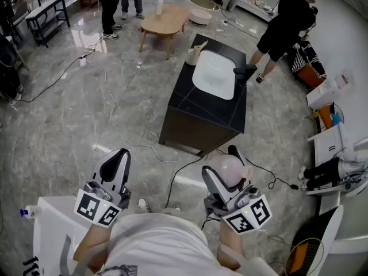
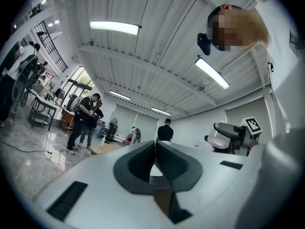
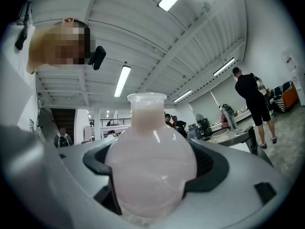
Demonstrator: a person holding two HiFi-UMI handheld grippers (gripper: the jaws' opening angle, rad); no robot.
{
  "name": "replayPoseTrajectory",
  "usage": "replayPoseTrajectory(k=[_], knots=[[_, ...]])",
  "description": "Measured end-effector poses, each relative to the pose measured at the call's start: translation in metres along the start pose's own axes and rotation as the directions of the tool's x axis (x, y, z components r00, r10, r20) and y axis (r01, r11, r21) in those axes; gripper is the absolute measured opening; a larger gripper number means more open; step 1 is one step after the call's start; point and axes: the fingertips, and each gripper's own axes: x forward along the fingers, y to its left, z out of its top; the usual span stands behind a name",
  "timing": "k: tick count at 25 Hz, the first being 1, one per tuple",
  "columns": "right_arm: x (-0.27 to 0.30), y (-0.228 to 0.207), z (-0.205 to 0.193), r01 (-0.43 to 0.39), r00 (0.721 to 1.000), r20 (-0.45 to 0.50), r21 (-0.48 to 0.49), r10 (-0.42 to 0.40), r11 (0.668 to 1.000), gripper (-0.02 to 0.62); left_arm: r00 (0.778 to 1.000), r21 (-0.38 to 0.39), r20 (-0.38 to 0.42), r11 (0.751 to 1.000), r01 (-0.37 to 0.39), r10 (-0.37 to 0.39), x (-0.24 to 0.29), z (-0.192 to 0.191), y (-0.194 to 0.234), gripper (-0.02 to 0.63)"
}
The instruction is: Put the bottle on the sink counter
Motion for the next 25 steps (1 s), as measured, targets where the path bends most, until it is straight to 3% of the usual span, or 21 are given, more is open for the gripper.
replayPoseTrajectory(k=[14,25], knots=[[0.032,-0.003,-0.018,0.053,0.998,-0.042,-0.023,-0.054,0.998,0.423,1.000,-0.057,-0.014,0.998,0.013,-0.014,0.014,-0.017,0.045,0.023],[0.086,-0.119,-0.005,-0.051,0.997,-0.059,0.031,0.053,0.998,0.423,0.996,-0.019,-0.021,0.996,-0.082,0.082,0.128,-0.029,0.049,0.023]])
